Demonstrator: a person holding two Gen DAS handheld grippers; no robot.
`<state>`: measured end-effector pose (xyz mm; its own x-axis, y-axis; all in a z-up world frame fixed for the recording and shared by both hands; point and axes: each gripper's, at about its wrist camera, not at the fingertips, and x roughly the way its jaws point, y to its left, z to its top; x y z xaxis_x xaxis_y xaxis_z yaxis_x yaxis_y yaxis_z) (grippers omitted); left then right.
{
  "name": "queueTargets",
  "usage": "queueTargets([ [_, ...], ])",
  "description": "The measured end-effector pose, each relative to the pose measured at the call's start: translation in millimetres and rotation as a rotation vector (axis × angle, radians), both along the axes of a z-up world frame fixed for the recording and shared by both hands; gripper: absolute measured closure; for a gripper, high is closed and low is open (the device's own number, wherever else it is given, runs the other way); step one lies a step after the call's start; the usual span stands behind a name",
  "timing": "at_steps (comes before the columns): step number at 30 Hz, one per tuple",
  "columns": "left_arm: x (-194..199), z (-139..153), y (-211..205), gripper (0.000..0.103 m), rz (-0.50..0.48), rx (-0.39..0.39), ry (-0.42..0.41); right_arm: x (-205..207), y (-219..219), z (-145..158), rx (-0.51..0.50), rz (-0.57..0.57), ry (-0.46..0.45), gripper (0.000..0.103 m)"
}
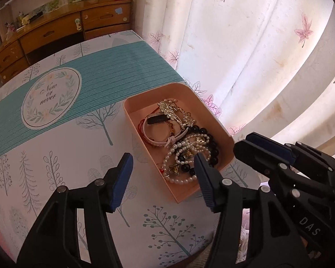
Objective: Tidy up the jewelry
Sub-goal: 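Withdraw the left tool from the tray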
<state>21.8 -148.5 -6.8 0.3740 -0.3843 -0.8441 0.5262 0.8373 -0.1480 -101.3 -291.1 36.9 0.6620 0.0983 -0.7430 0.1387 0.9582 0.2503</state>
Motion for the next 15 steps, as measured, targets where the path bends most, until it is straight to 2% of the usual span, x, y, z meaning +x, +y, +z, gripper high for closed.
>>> queueTargets([
  [5,-4,13,20,0.049,0.086,0.024,-0.047,-3,8,6,0.002,0.021,-0.007,0.081],
  [10,-6,27,46,0.049,0.229,0.063,-0.061,-3,22,10,-0.017,0.062,0.006,0.08],
  [15,-23,44,69,0.048,0.346,0.083,-0.109,-6,34,19,-0.023,0.095,0.01,0.069],
])
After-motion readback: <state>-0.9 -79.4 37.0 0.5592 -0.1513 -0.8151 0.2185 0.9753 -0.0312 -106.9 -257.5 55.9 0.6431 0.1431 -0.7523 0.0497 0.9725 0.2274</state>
